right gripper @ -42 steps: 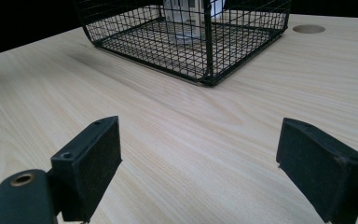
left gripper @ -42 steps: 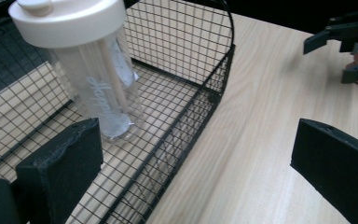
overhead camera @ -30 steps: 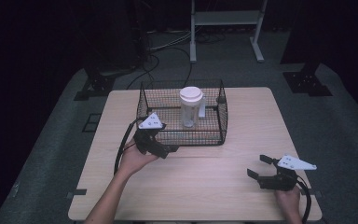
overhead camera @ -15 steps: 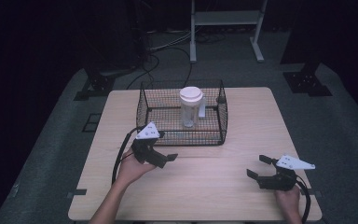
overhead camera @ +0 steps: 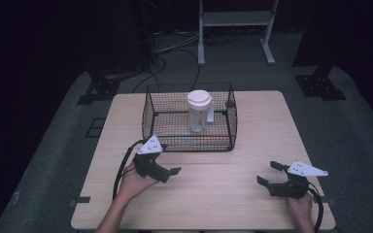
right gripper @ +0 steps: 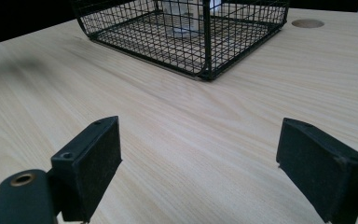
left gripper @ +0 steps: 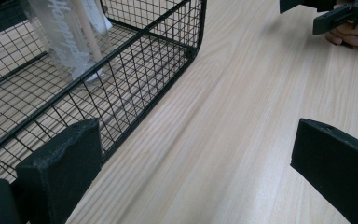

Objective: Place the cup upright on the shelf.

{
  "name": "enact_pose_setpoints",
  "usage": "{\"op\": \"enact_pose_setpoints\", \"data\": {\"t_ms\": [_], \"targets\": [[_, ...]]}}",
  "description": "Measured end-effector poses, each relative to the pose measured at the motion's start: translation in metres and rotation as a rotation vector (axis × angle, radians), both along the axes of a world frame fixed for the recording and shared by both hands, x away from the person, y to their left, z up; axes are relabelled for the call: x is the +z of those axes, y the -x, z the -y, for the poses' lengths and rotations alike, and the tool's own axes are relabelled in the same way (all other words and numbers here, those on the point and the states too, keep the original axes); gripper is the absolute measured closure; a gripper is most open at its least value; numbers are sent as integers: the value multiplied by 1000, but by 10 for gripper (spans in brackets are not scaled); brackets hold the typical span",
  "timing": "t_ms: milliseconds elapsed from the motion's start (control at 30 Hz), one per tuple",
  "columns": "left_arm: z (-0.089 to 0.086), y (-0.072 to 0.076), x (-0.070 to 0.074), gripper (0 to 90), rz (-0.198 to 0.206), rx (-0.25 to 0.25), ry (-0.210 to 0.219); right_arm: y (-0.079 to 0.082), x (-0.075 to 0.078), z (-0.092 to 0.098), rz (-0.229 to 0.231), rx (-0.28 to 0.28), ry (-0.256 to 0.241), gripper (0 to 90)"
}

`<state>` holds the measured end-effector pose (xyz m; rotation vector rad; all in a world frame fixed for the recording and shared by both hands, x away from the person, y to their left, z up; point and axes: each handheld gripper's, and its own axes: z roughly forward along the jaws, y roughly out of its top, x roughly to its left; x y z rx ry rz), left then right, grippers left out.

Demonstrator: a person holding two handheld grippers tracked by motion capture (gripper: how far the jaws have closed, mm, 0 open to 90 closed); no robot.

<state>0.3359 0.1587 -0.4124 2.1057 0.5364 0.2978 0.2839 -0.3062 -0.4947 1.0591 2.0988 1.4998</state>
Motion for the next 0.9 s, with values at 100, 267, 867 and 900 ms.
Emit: {"op": "enact_pose_setpoints", "data": {"t_ms": [100, 267, 867, 900], "targets": [[-2, 3, -4, 12, 2, 4, -4, 0, 0, 0, -1, 0, 1, 128], [-6, 7, -9, 12, 5, 9, -4, 0, 0, 0, -2, -2, 3, 128], [-30, 25, -33, 12, 6, 59, 36, 0, 0, -1, 5, -3, 12, 128], [-31, 26, -34, 12, 8, 59, 38, 0, 0, -1, 5, -3, 12, 128]]}}
